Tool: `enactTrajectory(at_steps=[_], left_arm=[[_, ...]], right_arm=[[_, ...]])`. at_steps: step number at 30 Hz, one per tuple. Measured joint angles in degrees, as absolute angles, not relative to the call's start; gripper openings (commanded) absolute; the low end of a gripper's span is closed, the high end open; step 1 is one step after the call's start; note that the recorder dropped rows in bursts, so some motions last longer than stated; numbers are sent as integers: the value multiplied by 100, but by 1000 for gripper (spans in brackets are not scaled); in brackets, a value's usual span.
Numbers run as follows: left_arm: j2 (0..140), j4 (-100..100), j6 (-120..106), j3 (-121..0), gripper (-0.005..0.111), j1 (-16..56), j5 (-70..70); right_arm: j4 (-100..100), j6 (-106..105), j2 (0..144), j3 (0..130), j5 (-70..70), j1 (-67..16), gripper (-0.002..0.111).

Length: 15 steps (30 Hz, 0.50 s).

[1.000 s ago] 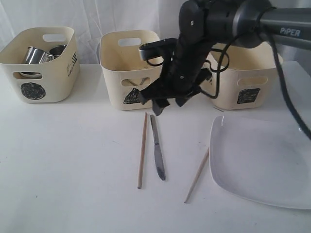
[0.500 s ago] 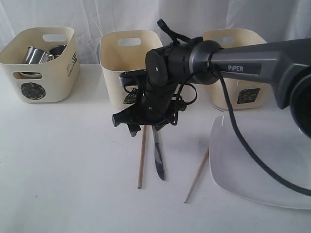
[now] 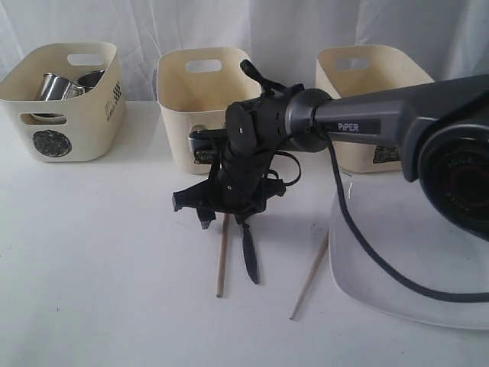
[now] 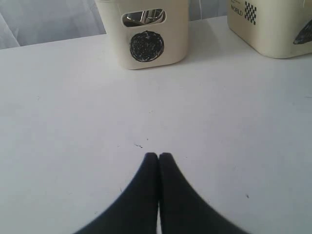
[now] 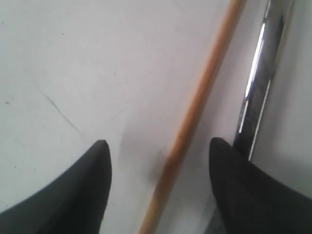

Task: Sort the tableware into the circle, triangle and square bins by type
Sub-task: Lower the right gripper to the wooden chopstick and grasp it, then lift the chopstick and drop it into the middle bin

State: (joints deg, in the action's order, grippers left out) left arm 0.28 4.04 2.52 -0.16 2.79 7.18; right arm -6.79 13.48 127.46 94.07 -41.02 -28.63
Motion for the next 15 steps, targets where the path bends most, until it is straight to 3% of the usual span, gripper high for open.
enactTrajectory(at_steps=[9, 12, 15], left_arm=[[28, 404, 252, -16, 0, 279, 718], [28, 404, 252, -16, 0, 279, 718], [28, 404, 252, -16, 0, 279, 718]], right_arm=[[-753, 1360, 12881, 9465, -3894, -2942, 54], [-703, 1349, 12973, 9501, -3826, -2978, 43], [-576, 1349, 13028, 9526, -3839, -2978, 25]])
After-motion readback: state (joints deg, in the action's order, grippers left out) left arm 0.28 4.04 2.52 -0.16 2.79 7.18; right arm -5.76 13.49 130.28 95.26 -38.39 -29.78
